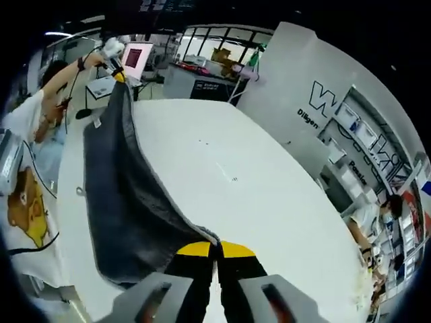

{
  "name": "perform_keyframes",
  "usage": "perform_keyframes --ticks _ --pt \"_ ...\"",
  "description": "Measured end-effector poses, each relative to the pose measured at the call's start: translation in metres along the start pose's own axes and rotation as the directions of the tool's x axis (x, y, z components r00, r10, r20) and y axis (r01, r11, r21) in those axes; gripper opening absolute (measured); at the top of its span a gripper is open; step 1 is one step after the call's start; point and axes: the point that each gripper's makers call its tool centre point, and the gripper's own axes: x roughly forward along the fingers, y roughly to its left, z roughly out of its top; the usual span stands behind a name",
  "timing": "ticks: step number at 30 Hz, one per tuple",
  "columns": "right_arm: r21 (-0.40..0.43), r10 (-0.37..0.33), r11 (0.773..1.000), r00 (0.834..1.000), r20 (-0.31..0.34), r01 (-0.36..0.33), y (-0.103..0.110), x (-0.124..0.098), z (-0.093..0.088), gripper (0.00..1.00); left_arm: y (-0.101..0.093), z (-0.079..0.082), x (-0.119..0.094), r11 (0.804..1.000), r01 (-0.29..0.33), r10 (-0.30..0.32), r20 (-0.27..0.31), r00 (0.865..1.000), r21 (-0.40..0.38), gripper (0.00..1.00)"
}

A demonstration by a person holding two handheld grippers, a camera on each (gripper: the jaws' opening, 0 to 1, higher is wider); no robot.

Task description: Fold the towel on the table until its edges align and the towel forms a compact rectangular stack.

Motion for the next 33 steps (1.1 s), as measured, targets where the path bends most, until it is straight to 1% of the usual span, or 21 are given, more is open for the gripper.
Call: perform_keyframes --ticks 1,4,5,7,8,9,11,13,14,17,19,25,28,33 --pt "0.003 0.001 1.000 1.000 -0.004 -0.001 -0.001 0.003 -0.001 0.02 0.001 0.000 0.003 1.000 -0.002 0.002 -0.004 1.000 -0.002 0.06" --pt "0.018 0.017 1.000 0.999 -0.032 -0.016 -0.005 0.031 -0.009 0.02 0.007 -0.003 0.032 1.000 -0.015 0.015 -0.052 0.999 0.001 0.06" --pt "0.019 0.019 1.000 0.999 -0.034 -0.018 -0.005 0.034 -0.010 0.02 0.007 -0.003 0.034 1.000 -0.015 0.015 -0.055 0.998 0.002 0.06" --pt "0.033 0.026 0.999 0.999 -0.048 -0.024 -0.010 0.054 -0.015 0.02 0.010 -0.002 0.052 1.000 -0.014 0.014 -0.069 0.998 0.005 0.06" --pt "0.041 0.023 0.999 0.998 -0.064 -0.020 -0.014 0.063 -0.019 0.02 0.011 -0.002 0.054 1.000 -0.015 0.016 -0.070 0.997 0.004 0.06" --pt "0.039 0.023 0.999 0.997 -0.072 -0.020 -0.016 0.070 -0.021 0.02 0.017 0.000 0.068 1.000 -0.022 0.022 -0.078 0.997 -0.001 0.06" --pt "0.041 0.020 0.999 0.996 -0.090 -0.016 -0.020 0.081 -0.024 0.02 0.024 -0.001 0.082 0.999 -0.032 0.032 -0.096 0.995 -0.003 0.06" --pt "0.042 0.014 0.999 0.996 -0.094 -0.010 -0.024 0.093 -0.025 0.02 0.030 -0.005 0.094 0.999 -0.041 0.039 -0.120 0.992 -0.009 0.06" --pt "0.047 0.008 0.999 0.996 -0.093 -0.004 -0.028 0.101 -0.025 0.02 0.036 -0.008 0.102 0.998 -0.053 0.050 -0.136 0.989 -0.016 0.06" --pt "0.051 -0.009 0.999 0.994 -0.107 0.014 -0.037 0.120 -0.028 0.02 0.045 -0.012 0.117 0.997 -0.074 0.068 -0.156 0.985 -0.032 0.06" --pt "0.053 -0.011 0.998 0.993 -0.121 0.017 -0.040 0.135 -0.031 0.02 0.049 -0.015 0.128 0.996 -0.077 0.069 -0.168 0.983 -0.044 0.06" --pt "0.077 0.008 0.997 0.986 -0.166 0.005 -0.043 0.178 -0.044 0.02 0.052 -0.026 0.160 0.994 -0.084 0.068 -0.214 0.975 -0.068 0.06" --pt "0.081 0.011 0.997 0.982 -0.190 0.004 -0.044 0.192 -0.051 0.02 0.052 -0.032 0.171 0.994 -0.088 0.071 -0.240 0.968 -0.060 0.06" --pt "0.085 0.018 0.996 0.977 -0.213 0.000 -0.044 0.205 -0.060 0.02 0.056 -0.038 0.183 0.993 -0.089 0.068 -0.257 0.964 -0.071 0.06"
